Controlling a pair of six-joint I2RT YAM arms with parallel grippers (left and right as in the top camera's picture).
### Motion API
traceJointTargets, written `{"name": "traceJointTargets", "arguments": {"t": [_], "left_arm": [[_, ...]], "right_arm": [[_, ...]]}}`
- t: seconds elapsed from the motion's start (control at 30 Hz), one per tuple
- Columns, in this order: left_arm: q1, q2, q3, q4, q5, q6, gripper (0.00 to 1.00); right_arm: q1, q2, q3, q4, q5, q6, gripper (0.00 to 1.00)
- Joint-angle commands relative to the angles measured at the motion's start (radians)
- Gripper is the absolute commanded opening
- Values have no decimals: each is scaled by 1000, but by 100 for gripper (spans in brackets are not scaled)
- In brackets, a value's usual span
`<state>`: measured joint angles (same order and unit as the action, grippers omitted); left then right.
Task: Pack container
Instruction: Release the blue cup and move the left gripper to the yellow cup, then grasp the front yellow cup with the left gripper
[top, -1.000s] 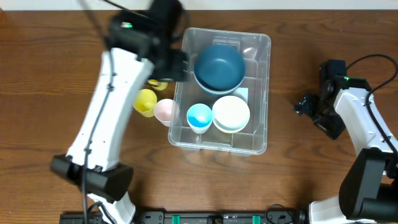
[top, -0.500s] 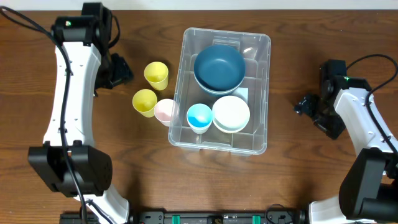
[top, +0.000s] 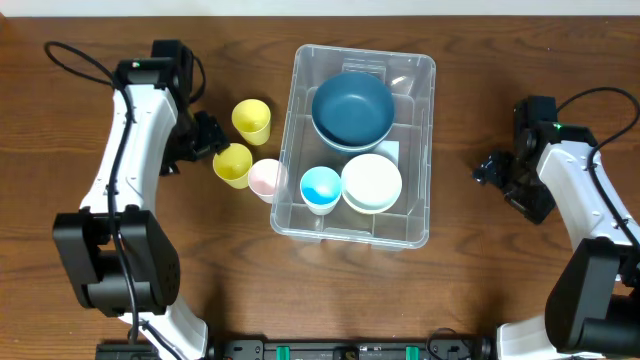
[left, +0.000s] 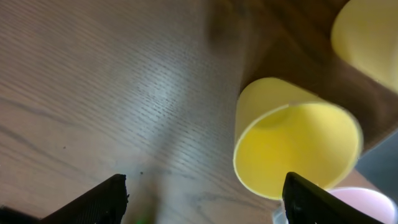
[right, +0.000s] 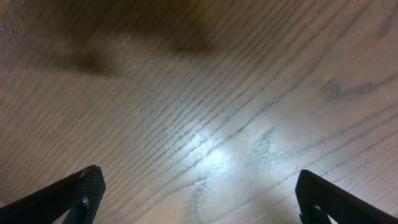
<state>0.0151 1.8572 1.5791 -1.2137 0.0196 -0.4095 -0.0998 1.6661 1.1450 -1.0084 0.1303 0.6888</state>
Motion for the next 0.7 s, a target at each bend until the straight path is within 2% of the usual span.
{"name": "traceJointTargets", "arguments": {"t": [0.0,0.27,0.33,0.37,0.5,0.67], "left_arm": [[0,6,-76,41,-1,16,80],[1,6,-219,169,-1,16,80],[1,6,-230,182,-1,16,76],[1,6,-232,185,-1,16,72],[0,6,-232,192,0,16,44],[1,6,-232,203,0,16,6]], "right_arm": [[-4,2,2,-1,8,13,99],[-4,2,2,-1,8,13,99],[-4,2,2,-1,8,13,99],[-4,2,2,-1,8,13,99],[-4,2,2,-1,8,13,99],[-4,2,2,-1,8,14,99]]}}
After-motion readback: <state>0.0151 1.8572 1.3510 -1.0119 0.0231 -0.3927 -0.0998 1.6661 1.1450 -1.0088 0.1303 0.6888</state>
